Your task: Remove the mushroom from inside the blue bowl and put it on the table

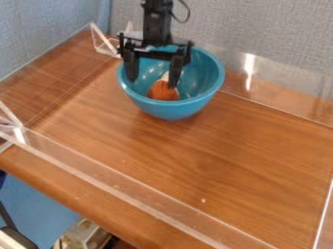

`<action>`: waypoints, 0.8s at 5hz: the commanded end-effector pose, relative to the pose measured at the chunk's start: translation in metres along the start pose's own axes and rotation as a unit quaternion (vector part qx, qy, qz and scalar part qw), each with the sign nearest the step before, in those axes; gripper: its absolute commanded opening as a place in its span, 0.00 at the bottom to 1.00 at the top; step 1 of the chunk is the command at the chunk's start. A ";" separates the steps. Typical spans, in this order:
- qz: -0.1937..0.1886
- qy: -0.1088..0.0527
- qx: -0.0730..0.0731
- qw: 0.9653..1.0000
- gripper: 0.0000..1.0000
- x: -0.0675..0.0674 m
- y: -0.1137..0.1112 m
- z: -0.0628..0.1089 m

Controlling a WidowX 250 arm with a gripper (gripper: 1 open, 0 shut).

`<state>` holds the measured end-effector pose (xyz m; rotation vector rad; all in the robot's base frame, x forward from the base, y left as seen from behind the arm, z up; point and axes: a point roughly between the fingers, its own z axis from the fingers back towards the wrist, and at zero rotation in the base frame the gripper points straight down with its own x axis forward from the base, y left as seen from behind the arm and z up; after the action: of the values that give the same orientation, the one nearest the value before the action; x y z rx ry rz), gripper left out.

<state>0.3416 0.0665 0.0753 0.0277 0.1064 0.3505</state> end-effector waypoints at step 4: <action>-0.017 -0.046 -0.003 0.999 0.00 0.008 0.008 0.035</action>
<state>0.3422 0.0678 0.0737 0.0319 0.1255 0.2961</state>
